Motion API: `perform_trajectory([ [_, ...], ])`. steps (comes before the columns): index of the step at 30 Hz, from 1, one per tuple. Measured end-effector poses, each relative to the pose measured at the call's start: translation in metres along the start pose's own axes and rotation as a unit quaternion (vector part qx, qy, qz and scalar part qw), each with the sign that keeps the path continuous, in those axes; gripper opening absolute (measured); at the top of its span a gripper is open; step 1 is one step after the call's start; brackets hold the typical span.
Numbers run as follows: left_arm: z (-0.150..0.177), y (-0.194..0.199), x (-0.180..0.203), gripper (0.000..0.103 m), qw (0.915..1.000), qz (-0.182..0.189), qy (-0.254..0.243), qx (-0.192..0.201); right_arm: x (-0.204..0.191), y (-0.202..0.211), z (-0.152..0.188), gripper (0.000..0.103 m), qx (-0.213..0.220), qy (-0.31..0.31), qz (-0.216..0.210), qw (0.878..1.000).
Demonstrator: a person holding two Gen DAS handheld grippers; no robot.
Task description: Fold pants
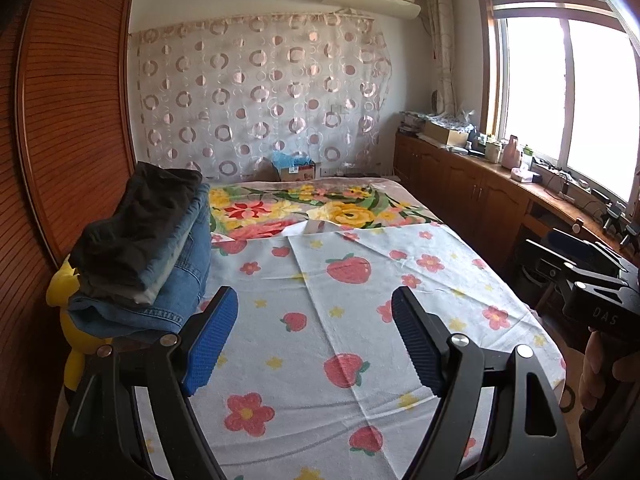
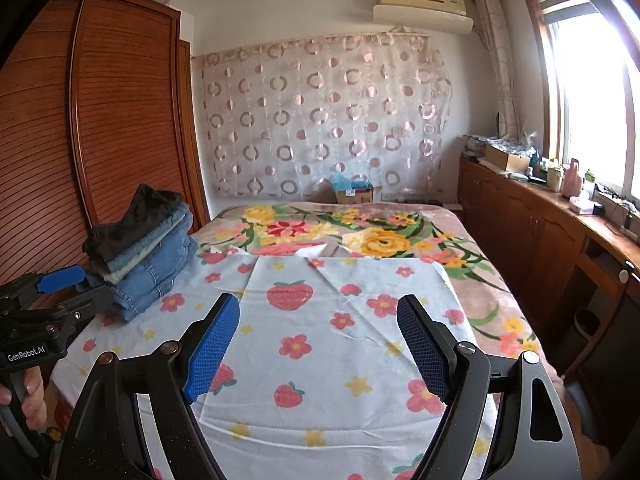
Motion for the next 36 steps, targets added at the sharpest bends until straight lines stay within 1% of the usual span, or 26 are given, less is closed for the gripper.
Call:
perform_trajectory([
  [6,-0.001,0.001,-0.001,0.08,1.0,-0.001,0.0,-0.001,0.001,0.0,0.012,0.083,0.004,-0.002,0.0,1.0],
  [17,-0.002,0.002,-0.001,0.08,1.0,-0.002,0.0,-0.001,0.016,-0.004,0.012,0.083,0.004,-0.003,-0.002,1.0],
  [36,-0.003,0.002,0.0,0.08,1.0,0.001,0.001,0.001,0.017,-0.004,0.013,0.083,0.004,-0.001,-0.001,1.0],
])
Point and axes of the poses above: each gripper's, at about its wrist camera, not at the fingertips, and y roughly against the way its jaws point, x to its right, z to its underside, the point moved 7 cm from there along -y, roughly the way its jaws point, and after that the axes turned 11 degrees about y, right-handed, at the moved point
